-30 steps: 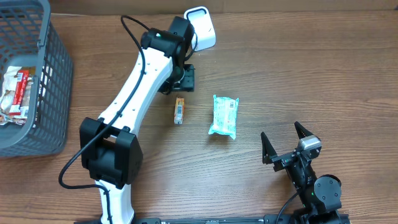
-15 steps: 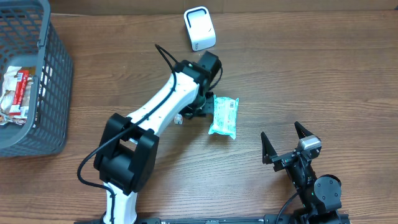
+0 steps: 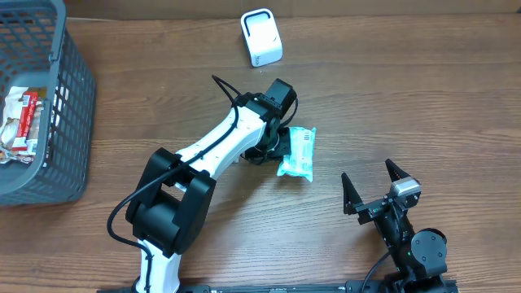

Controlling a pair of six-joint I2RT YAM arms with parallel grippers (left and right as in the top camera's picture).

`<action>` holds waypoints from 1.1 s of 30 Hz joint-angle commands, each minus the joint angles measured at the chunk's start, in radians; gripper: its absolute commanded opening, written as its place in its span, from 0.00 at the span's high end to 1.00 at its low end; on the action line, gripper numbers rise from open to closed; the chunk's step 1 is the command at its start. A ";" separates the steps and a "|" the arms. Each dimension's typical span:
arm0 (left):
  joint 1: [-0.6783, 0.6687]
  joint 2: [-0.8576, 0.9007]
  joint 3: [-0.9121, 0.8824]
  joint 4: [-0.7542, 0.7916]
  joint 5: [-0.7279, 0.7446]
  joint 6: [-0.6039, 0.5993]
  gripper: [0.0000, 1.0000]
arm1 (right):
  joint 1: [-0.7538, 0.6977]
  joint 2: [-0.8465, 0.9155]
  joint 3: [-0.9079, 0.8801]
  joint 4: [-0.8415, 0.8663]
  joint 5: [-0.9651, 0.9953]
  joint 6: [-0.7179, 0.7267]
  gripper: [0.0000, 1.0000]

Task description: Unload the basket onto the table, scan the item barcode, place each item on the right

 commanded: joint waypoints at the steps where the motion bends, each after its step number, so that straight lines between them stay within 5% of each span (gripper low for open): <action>1: -0.004 -0.010 -0.008 0.015 0.074 -0.017 0.89 | 0.003 -0.010 -0.011 0.004 -0.001 0.003 0.00; 7: 0.008 -0.011 -0.001 0.002 0.044 0.039 0.87 | 0.003 -0.010 -0.011 0.004 -0.001 0.003 0.00; 13: 0.066 -0.011 0.140 -0.182 -0.143 0.060 0.84 | 0.003 -0.010 -0.011 0.004 -0.001 0.003 0.00; 17: 0.084 -0.011 0.265 -0.272 -0.144 0.123 0.80 | 0.003 -0.010 -0.011 0.004 -0.001 0.003 0.00; 25: 0.074 -0.011 0.322 -0.276 0.029 0.253 0.40 | 0.003 -0.010 -0.011 0.004 -0.001 0.003 0.00; 33: 0.043 -0.011 0.322 -0.272 0.039 0.253 0.21 | 0.003 -0.010 -0.011 0.004 -0.001 0.003 0.00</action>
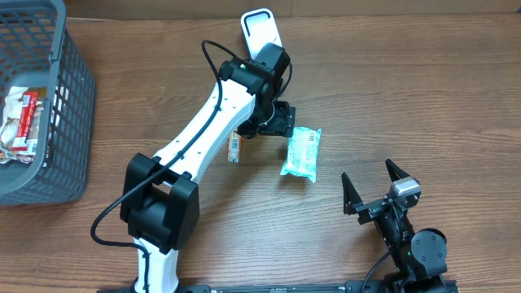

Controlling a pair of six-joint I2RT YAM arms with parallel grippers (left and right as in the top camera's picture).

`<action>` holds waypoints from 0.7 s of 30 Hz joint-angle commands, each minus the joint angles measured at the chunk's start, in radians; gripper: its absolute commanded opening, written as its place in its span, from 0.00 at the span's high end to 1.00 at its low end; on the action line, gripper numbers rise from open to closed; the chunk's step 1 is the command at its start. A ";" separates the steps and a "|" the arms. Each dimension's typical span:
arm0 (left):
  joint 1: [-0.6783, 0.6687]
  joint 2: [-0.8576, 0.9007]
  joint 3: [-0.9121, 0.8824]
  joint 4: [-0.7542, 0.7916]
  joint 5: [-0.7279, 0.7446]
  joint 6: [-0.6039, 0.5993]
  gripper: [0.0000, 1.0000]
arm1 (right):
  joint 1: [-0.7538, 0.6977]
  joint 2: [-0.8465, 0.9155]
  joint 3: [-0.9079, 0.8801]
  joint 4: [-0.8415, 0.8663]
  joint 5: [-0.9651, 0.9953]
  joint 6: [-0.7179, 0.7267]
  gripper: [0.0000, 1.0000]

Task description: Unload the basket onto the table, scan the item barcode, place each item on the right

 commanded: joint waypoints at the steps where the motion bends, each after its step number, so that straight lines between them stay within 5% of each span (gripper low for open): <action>1: -0.019 -0.011 0.016 0.000 0.023 0.026 0.20 | 0.003 -0.010 -0.011 0.004 -0.001 0.003 0.00; 11: -0.098 -0.011 0.016 0.002 -0.026 -0.021 0.13 | 0.003 -0.010 -0.011 0.004 -0.001 0.003 0.00; 15: -0.128 -0.011 0.016 0.013 -0.031 -0.029 0.00 | 0.003 -0.010 -0.011 0.004 -0.001 0.003 0.00; 21: -0.165 -0.011 0.014 0.018 -0.061 -0.069 0.00 | 0.003 -0.010 -0.011 0.004 -0.001 0.003 0.00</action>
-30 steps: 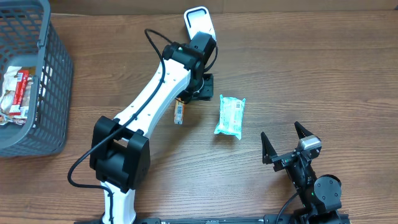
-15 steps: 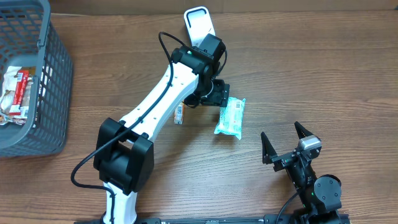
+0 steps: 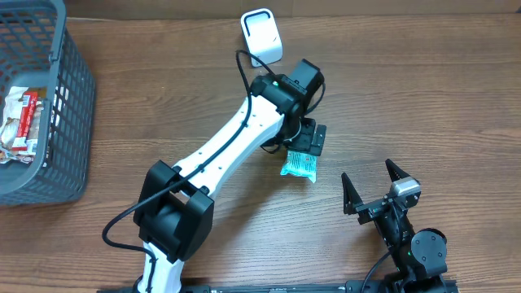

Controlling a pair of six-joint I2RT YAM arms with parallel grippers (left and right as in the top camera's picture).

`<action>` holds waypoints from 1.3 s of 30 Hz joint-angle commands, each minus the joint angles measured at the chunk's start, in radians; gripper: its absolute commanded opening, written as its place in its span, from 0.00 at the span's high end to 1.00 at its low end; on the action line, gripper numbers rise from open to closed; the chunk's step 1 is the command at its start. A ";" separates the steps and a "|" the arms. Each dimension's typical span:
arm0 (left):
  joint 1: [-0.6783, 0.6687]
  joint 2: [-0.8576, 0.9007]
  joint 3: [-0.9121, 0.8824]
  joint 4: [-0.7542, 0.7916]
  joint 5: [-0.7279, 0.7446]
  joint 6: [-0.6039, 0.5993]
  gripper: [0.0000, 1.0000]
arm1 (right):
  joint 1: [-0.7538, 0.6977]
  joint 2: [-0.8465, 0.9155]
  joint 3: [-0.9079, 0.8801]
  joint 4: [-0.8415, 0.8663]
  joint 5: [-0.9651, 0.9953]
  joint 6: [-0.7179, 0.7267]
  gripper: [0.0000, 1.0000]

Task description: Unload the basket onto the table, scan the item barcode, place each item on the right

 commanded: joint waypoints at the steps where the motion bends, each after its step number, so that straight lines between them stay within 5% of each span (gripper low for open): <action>1: -0.020 -0.011 0.014 0.010 -0.028 -0.030 0.00 | 0.003 -0.010 -0.011 0.005 -0.001 0.003 0.00; 21: -0.074 -0.011 -0.021 0.031 -0.151 -0.144 0.01 | 0.003 -0.010 -0.011 0.005 -0.001 0.003 0.00; 39: -0.012 -0.011 -0.074 0.043 -0.042 -0.162 0.23 | 0.003 -0.010 -0.011 0.005 -0.001 0.003 0.00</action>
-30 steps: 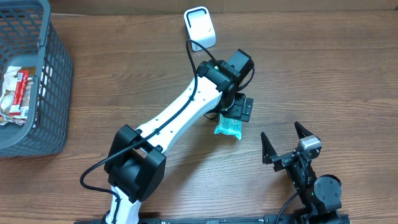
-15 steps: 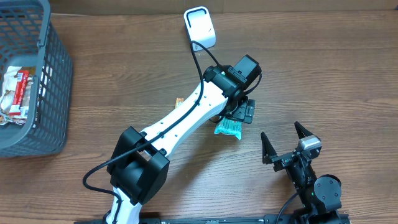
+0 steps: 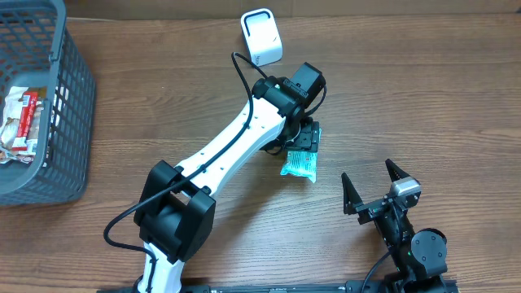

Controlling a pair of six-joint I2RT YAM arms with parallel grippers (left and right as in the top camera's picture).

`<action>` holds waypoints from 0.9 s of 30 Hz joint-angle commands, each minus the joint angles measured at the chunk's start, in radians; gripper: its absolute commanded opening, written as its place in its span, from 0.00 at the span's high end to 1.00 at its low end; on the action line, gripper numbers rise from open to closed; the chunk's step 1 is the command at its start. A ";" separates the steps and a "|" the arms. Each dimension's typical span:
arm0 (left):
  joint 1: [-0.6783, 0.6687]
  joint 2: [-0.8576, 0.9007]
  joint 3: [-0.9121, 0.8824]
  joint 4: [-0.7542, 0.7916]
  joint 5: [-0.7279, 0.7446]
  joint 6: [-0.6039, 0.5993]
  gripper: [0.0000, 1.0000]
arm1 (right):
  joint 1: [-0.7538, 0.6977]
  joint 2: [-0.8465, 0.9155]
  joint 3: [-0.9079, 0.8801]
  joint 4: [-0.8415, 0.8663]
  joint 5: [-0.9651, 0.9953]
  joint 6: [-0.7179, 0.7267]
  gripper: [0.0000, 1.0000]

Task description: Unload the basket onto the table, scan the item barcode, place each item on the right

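A teal and white packet [image 3: 299, 163] lies flat on the wooden table [image 3: 423, 98], right of centre. My left gripper [image 3: 304, 137] points down over the packet's far end and hides that end. Its fingers are covered by the wrist, so their state does not show. The white barcode scanner [image 3: 260, 37] stands at the back of the table, apart from the packet. My right gripper [image 3: 374, 185] rests near the front right edge, fingers spread wide with nothing between them.
A grey mesh basket [image 3: 69, 122] stands at the left edge with red and white packaged goods [image 3: 20, 122] inside. The left arm [image 3: 236, 146] stretches diagonally across the table's middle.
The left gripper has shifted slightly left and back over the packet's far end. The packet lies in the same place. The right arm has not moved.
The left gripper was first against the packet's left side. Then it stood farther back beside the packet's upper left corner, with a small item showing under the arm. Later it was on top of the packet's far end, where it still is.
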 commanded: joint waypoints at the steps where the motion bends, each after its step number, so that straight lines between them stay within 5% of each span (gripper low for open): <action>1: -0.007 -0.011 -0.061 0.027 0.019 -0.007 0.27 | 0.003 -0.010 -0.011 0.004 -0.001 0.003 0.00; 5: -0.011 -0.011 -0.121 0.064 0.026 -0.008 0.41 | 0.003 -0.010 -0.011 0.004 -0.001 0.003 0.00; 15: 0.013 -0.014 -0.075 0.055 0.023 0.047 0.95 | 0.003 -0.010 -0.011 0.004 -0.001 0.003 0.00; 27: 0.103 -0.095 -0.059 0.048 0.026 0.047 0.96 | 0.003 -0.010 -0.011 0.004 -0.001 0.003 0.00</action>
